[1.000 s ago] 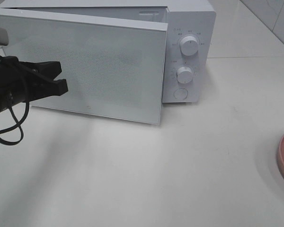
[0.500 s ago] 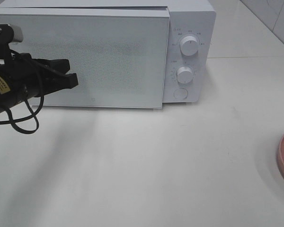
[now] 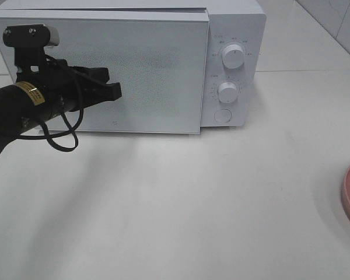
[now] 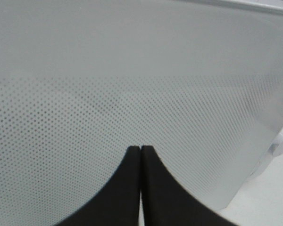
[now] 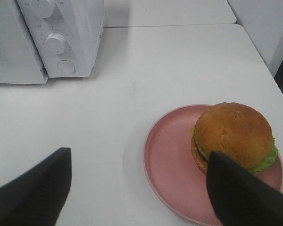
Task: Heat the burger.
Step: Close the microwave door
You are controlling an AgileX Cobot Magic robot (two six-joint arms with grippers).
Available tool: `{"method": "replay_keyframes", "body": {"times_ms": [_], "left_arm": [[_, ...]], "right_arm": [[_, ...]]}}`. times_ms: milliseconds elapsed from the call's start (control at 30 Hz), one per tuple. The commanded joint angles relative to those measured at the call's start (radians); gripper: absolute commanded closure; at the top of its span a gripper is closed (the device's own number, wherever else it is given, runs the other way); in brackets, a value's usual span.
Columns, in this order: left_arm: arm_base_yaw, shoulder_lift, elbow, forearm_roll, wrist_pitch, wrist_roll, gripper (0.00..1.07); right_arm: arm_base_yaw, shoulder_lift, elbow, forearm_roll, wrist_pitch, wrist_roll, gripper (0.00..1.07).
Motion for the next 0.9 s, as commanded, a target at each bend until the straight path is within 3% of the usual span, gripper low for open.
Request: {"method": "replay_keyframes", "body": {"times_ms": [33,467,900], "left_arm": [[-0.004,0.007,-0.032,-0.010,0.014,0.001,1.07],[-0.036,0.066,-0.135,-0.022,0.037,0.002,1.07],[-0.044,0.087,-0.184,-0.106,0.052,0.050,1.07]], "right_arm": [[-0.008,-0.026,0.002,0.001,-0.008,-0.010,0.32],[-0.004,-0.026,0.002,0.001,-0.008,-0.010,0.32],[-0.004,-0.026,0.002,0.001,-0.008,-0.010,0.32]]}}
